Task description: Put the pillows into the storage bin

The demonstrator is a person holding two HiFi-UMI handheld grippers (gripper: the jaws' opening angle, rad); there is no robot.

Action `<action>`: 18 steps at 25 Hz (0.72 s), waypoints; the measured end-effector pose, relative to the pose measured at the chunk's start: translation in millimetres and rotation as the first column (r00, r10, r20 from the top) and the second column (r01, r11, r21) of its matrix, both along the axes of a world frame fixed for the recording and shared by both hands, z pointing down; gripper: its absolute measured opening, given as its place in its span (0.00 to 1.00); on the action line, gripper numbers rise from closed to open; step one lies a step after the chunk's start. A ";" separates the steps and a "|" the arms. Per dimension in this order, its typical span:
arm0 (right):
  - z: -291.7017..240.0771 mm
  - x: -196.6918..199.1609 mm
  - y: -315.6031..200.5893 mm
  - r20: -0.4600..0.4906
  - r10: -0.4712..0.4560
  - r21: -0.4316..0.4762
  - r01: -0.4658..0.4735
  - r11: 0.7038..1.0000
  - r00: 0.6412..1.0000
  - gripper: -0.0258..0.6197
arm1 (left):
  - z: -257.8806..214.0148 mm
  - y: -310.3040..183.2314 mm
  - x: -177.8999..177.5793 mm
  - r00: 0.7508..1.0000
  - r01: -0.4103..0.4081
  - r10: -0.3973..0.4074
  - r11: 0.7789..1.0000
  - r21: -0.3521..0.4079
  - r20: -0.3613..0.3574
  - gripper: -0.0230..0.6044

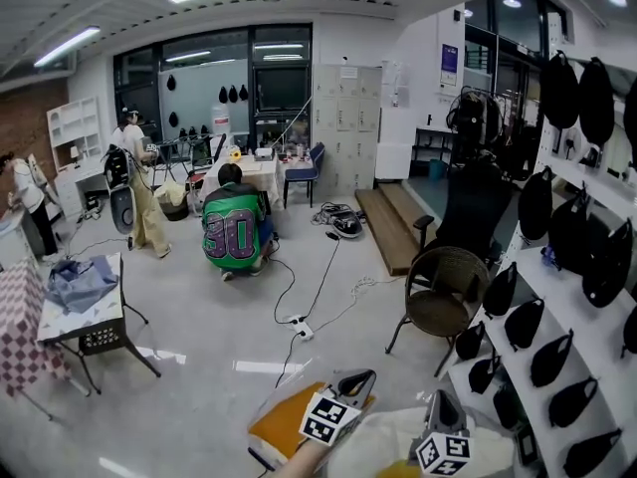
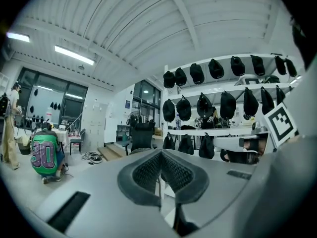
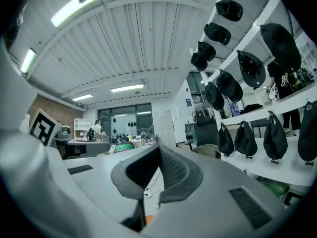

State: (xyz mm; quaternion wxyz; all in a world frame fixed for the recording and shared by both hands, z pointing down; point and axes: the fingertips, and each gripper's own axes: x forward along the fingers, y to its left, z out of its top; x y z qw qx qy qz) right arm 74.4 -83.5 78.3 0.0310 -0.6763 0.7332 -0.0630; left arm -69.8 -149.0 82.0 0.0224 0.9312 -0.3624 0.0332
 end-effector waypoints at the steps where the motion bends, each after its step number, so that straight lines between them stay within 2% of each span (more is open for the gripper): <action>1: 2.4 0.9 0.3 -0.001 -0.004 0.000 0.004 1.000 1.000 0.04 | -0.2 0.5 0.6 1.000 0.000 0.000 1.000 0.001 -0.001 0.07; 18: 10.3 -2.8 3.8 0.004 -0.039 -0.019 0.039 0.999 0.999 0.04 | 6.3 2.9 0.9 1.000 0.009 -0.009 1.000 -0.016 -0.002 0.07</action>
